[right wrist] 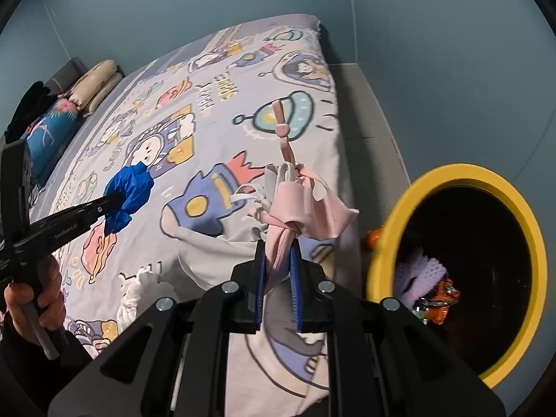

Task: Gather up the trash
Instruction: 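Carry the blue cloth and pink-grey bundle up over the yellow-rimmed bin, then open both tools to drop the cloths into the bin, then move both open tools back over the white tissues on the bed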

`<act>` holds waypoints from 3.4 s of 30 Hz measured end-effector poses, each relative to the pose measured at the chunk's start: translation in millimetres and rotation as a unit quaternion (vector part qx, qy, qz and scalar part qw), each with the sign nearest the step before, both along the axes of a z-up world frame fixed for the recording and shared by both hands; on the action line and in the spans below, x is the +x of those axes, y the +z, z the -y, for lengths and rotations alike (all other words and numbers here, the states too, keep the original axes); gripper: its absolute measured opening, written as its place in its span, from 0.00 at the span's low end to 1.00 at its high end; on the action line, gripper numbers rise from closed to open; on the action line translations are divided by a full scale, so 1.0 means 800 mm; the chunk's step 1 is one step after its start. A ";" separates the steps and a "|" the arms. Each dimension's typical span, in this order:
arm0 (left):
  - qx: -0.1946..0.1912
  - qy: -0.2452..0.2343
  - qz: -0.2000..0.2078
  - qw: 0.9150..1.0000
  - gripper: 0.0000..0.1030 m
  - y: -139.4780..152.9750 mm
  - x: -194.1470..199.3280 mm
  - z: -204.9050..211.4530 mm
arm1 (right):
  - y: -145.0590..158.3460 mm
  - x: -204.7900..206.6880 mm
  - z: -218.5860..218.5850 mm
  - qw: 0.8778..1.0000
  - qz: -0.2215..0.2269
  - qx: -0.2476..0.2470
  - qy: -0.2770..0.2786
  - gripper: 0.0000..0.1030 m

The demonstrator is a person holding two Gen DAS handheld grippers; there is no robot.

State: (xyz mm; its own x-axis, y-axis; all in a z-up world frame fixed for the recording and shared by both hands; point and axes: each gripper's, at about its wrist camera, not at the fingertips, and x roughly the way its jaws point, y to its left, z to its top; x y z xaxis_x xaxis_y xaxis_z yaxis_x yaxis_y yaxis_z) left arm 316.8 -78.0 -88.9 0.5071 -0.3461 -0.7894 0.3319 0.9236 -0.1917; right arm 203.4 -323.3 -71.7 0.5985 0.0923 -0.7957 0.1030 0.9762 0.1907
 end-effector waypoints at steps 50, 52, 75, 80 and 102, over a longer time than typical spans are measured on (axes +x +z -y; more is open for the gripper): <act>0.019 -0.216 0.005 0.976 0.11 -0.020 -0.072 0.340 | -0.037 -0.092 0.222 0.981 -0.011 -0.032 -0.189 0.12; 0.016 -0.218 -0.007 0.976 0.11 -0.029 -0.069 0.346 | -0.042 -0.091 0.225 0.980 -0.016 -0.038 -0.195 0.12; -0.026 -0.166 -0.050 0.984 0.56 -0.021 -0.037 0.303 | -0.014 -0.108 0.227 0.977 0.003 -0.027 -0.209 0.25; -0.019 -0.145 -0.035 0.989 0.62 -0.007 -0.029 0.258 | 0.003 -0.102 0.194 0.985 0.018 -0.016 -0.173 0.32; 0.075 0.015 -0.009 0.997 0.67 -0.027 -0.024 -0.026 | 0.017 -0.056 -0.032 0.998 0.028 0.012 0.048 0.40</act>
